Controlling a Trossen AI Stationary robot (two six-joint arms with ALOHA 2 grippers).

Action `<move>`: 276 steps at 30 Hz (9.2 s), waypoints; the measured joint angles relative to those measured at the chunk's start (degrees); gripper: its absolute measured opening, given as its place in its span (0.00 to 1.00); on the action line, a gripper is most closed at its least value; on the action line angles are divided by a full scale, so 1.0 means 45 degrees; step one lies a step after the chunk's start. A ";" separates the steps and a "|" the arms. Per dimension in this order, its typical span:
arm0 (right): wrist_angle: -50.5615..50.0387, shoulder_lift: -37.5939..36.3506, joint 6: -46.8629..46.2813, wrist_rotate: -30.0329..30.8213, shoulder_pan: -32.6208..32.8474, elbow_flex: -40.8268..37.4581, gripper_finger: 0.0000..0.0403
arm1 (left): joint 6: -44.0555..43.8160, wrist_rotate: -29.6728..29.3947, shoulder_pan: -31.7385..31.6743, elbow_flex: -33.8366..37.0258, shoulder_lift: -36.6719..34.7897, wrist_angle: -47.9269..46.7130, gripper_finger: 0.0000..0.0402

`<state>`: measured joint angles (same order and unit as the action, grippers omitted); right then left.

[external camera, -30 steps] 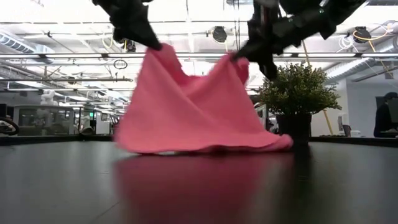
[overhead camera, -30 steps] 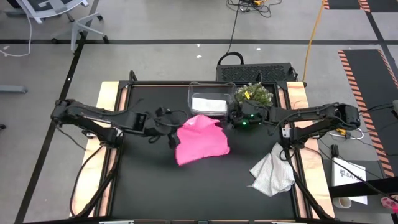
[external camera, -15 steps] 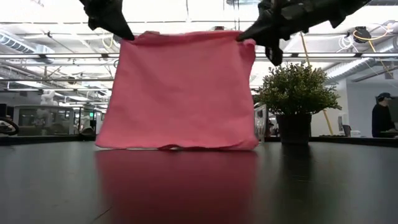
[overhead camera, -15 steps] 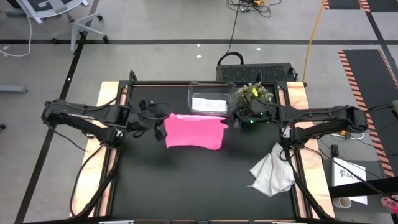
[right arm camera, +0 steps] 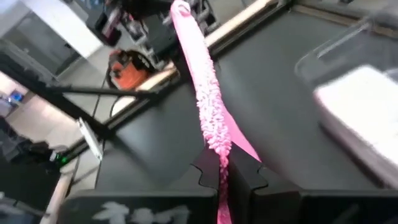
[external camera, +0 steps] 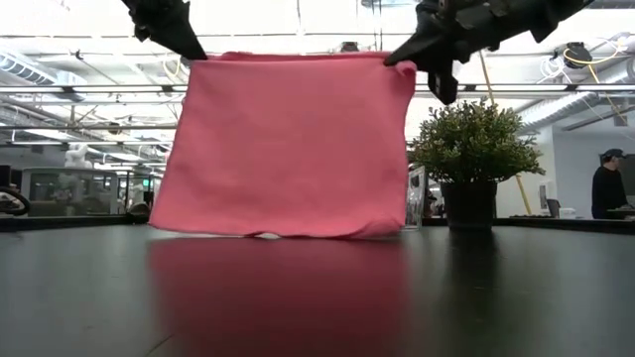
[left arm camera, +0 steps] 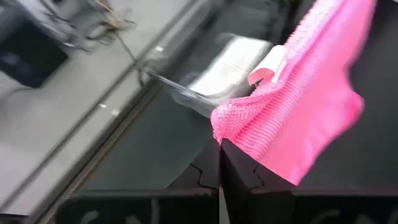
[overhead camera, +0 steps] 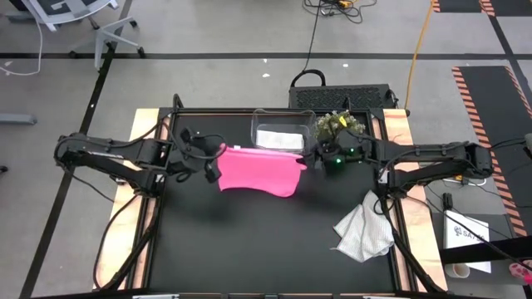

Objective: Fold microfiber towels
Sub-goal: Fold the pink towel

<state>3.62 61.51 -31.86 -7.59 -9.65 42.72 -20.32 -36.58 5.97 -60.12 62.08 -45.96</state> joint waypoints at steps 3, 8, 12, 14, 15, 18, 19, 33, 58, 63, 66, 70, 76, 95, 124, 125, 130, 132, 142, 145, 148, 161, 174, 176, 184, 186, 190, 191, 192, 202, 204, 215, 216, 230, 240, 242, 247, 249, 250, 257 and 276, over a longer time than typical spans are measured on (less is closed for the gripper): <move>0.0180 -0.0003 0.0000 0.0004 -0.0321 -0.0005 0.00 | 0.0504 -0.0343 -0.0304 0.0000 -0.0068 0.0665 0.01; 0.0493 -0.0003 -0.0342 -0.0366 -0.0513 -0.0005 0.00 | 0.0794 0.0225 -0.0691 0.0001 -0.0152 0.1203 0.01; 0.0550 -0.0003 -0.1384 -0.1693 -0.0226 -0.0005 0.00 | 0.0216 0.1413 -0.0685 0.0005 -0.0185 0.1193 0.01; 0.0534 -0.0003 -0.1861 -0.1993 0.0142 -0.0005 0.00 | -0.0186 0.2034 -0.0511 0.0005 -0.0170 0.1162 0.01; 0.0534 -0.0003 -0.2103 -0.1997 0.0377 -0.0005 0.00 | -0.0348 0.2199 -0.0372 0.0005 -0.0170 0.1110 0.01; 0.0534 -0.0003 -0.2823 -0.1948 0.1132 -0.0005 0.00 | -0.0995 0.2616 0.0104 0.0005 -0.0175 0.0906 0.01; 0.0534 -0.0003 -0.3067 -0.1739 0.1431 -0.0005 0.00 | -0.1282 0.2729 0.0304 0.0005 -0.0170 0.0785 0.00; 0.0629 0.0615 -0.4086 0.2496 0.5092 0.1510 0.00 | -0.3669 0.3789 0.3547 -0.0049 -0.0170 0.0527 0.00; 0.1363 0.5891 -0.4594 0.6297 1.0550 0.6139 0.00 | -0.6724 0.3299 0.8071 -0.0092 0.2038 0.2341 0.00; 0.1252 0.5889 -0.4667 0.7381 1.0514 0.6470 0.00 | -0.6537 0.4525 0.8042 -0.0564 0.1446 0.2618 0.00; 0.0571 0.6041 -0.5818 0.7711 1.0437 0.6470 0.00 | -0.6613 0.4692 0.8237 -0.0563 0.1375 0.2478 0.00; -0.0006 0.6454 -0.6711 0.7521 1.0336 0.6445 0.00 | -0.6986 0.4757 0.8289 -0.0549 0.1412 0.2349 0.00; -0.2928 0.6461 -0.6920 0.7304 0.9824 0.6455 0.00 | -0.6915 0.3054 0.7653 -0.0544 0.1438 0.1278 0.00; -0.5088 0.5769 -0.5161 0.0040 0.6439 0.6426 0.00 | -0.7779 0.7391 0.5252 -0.0282 0.1428 0.2020 0.00; -0.6332 0.5641 -0.8777 0.5027 0.8584 0.5456 0.00 | -0.8503 0.3495 0.6919 -0.0306 0.2186 0.0177 0.01; -0.6273 0.5641 -0.8637 0.5003 0.8362 0.5170 0.00 | -0.8507 0.3257 0.6765 -0.0306 0.2332 0.0002 0.01; -0.5671 0.5641 -0.7839 0.4671 0.7349 0.3555 0.00 | -0.8393 0.3047 0.5965 -0.0306 0.3265 -0.0440 0.01; -0.5229 0.5641 -0.7410 0.4681 0.6991 0.2976 0.00 | -0.8242 0.2932 0.5648 -0.0223 0.3715 -0.0456 0.01; -0.3784 0.5641 -0.5719 0.4691 0.5423 0.1340 0.00 | -0.7396 0.0901 0.3691 0.0424 0.5501 -0.0481 0.02; -0.3780 0.5641 -0.5128 0.4696 0.5004 0.1277 0.00 | -0.6861 0.0689 0.3043 0.0538 0.5750 -0.0289 0.02; -0.3597 0.5641 -0.4436 0.4681 0.4641 0.1258 0.00 | -0.6246 0.0686 0.2526 0.0821 0.5907 0.0150 0.01; -0.3285 0.5641 -0.2480 0.4140 0.3597 0.1258 0.07 | -0.4847 0.1437 0.1135 0.1428 0.5877 0.1503 0.03; -0.3532 0.5597 -0.1921 0.3610 0.2870 0.1258 0.28 | -0.4603 0.2009 0.0378 0.1428 0.5877 0.1111 0.10; -0.3387 0.5573 -0.1751 0.2960 0.2884 0.1263 0.29 | -0.4585 0.2111 0.0287 0.1428 0.5876 0.1007 0.13; -0.3269 0.5573 -0.2126 0.1771 0.3224 0.1263 0.26 | -0.4550 0.2309 -0.0140 0.1428 0.5877 0.0810 0.20; -0.3133 0.5573 -0.2447 0.1194 0.3381 0.1263 0.25 | -0.4539 0.3154 -0.0183 0.1428 0.5872 0.0825 0.21; -0.3101 0.5573 -0.2808 0.0198 0.4120 0.1263 0.23 | -0.3424 0.4932 0.0427 0.1428 0.5872 0.0917 0.22; -0.3071 0.5573 -0.2836 -0.0047 0.4367 0.1263 0.23 | -0.2955 0.5269 0.0731 0.1428 0.5876 0.0942 0.22; -0.2998 0.5573 -0.2908 -0.0280 0.4628 0.1263 0.23 | -0.2527 0.5487 0.1085 0.1428 0.5872 0.0949 0.22; -0.1262 0.5573 -0.4359 -0.0438 0.6596 0.1268 0.23 | -0.0836 0.5835 0.5067 0.1428 0.5872 0.1094 0.22; -0.0757 0.5573 -0.4760 -0.0543 0.6745 0.1287 0.23 | -0.0839 0.5836 0.5598 0.1428 0.5872 0.1481 0.22; -0.1493 0.6096 -0.4258 -0.0643 0.6901 0.4560 0.23 | -0.2419 0.7323 0.5926 0.1409 0.5872 0.3652 0.22; -0.2109 0.6336 -0.3950 -0.0650 0.6957 0.5220 0.23 | -0.2381 0.7916 0.5908 0.1409 0.5872 0.3645 0.22; -0.8679 1.0890 0.2079 -0.0651 0.7005 1.0307 0.23 | 0.1278 0.7272 0.6675 0.1409 0.5867 0.3597 0.22; -0.8469 1.1211 0.1929 -0.1185 0.6657 1.0307 0.16 | -0.0068 0.7488 0.6152 0.1409 0.5863 0.3495 0.22; -0.8543 1.1134 0.1842 -0.1329 0.6576 1.0307 0.16 | 0.0133 0.7559 0.6108 0.1409 0.5863 0.3506 0.22; -0.8951 1.1115 0.1574 -0.1691 0.6522 1.0312 0.21 | 0.0388 0.7819 0.6142 0.1409 0.5863 0.3484 0.22; -0.8947 1.1115 0.1540 -0.1691 0.6530 1.0312 0.24 | 0.0351 0.8003 0.6245 0.1409 0.5863 0.3478 0.22; -0.8959 1.1110 0.1548 -0.1690 0.6565 1.0312 0.26 | 0.0357 0.8044 0.6307 0.1409 0.5863 0.3480 0.22; -0.8934 1.1110 0.1321 -0.1688 0.6673 1.0215 0.34 | 0.0117 0.8120 0.6653 0.1409 0.5863 0.3451 0.22; -0.8768 1.1115 0.0510 -0.1264 0.7345 1.0020 0.39 | -0.0222 0.8142 0.7127 0.1409 0.5867 0.3611 0.22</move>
<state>-35.84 111.53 -29.56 -13.28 23.40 87.81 -21.32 0.05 38.04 -53.78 88.49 -29.71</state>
